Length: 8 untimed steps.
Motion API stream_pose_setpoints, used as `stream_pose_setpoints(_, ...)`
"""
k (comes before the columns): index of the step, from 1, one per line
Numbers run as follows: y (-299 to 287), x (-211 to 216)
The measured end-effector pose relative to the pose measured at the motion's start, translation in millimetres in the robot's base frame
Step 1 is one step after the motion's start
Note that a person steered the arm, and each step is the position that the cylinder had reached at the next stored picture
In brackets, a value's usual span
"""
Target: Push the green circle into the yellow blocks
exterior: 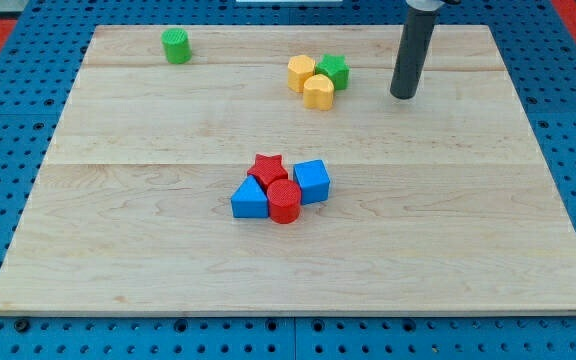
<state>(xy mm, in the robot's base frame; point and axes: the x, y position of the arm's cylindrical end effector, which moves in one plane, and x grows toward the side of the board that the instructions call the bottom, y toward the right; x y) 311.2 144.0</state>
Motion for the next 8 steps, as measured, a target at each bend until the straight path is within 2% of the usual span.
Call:
stream_pose_setpoints(1,-19.4,-66.6)
stream_pose_setpoints(2,-101.0,-93.6)
stream_pose_setpoints(3,-244.0,-93.2)
stream_pose_setpoints(4,-286.4,-119.5)
stream_pose_setpoints(5,-333.6,-110.6)
stream_pose_setpoints(6,-337.1,-83.7)
stream_pose_setpoints(7,-255.0,-42.8)
stream_pose_setpoints(8,-205.0,-17.0)
